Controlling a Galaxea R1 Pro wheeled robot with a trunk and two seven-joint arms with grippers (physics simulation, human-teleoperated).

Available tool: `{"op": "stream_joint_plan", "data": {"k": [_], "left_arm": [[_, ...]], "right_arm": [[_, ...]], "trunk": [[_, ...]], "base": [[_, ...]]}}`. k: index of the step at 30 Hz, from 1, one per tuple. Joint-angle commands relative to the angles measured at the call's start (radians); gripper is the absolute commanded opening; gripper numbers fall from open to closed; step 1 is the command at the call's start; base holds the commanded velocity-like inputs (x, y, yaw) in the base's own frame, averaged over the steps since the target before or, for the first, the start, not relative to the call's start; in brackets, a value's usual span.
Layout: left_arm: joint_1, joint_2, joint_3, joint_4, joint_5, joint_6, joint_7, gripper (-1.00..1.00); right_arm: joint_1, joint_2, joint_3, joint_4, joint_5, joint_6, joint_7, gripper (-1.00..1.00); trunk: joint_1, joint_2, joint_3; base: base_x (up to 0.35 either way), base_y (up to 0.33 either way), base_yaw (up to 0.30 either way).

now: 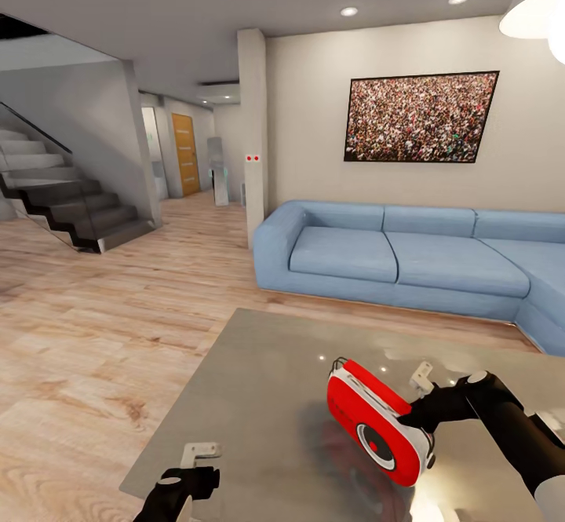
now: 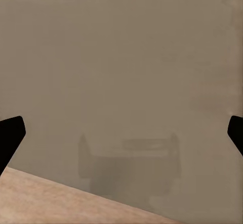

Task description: Turn on the radio receiver that's on the table in the living room.

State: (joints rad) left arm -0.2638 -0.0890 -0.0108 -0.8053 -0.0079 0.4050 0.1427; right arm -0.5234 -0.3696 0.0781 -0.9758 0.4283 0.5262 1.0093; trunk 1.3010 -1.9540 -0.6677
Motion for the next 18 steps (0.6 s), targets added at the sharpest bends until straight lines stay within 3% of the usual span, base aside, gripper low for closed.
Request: {"op": "stream_joint_plan", "data": {"k": [1,18], "left_arm": [[0.0,0.0,0.0,0.0,0.0,0.0,0.0,1.0],[0.0,0.006,-0.001,-0.002,-0.001,0.0,0.001,1.0]], "right_arm": [[0.0,0.0,0.0,0.001,0.001,0.001,0.0,-1.0],[0.0,0.0,-0.001,0.0,0.004,0.001,-0.001,-1.0]], "trunk": [[0.0,0.0,0.0],[0.0,0.0,0.0]], "base": [[0.0,0.0,0.0],[0.0,0.0,0.0]]}}
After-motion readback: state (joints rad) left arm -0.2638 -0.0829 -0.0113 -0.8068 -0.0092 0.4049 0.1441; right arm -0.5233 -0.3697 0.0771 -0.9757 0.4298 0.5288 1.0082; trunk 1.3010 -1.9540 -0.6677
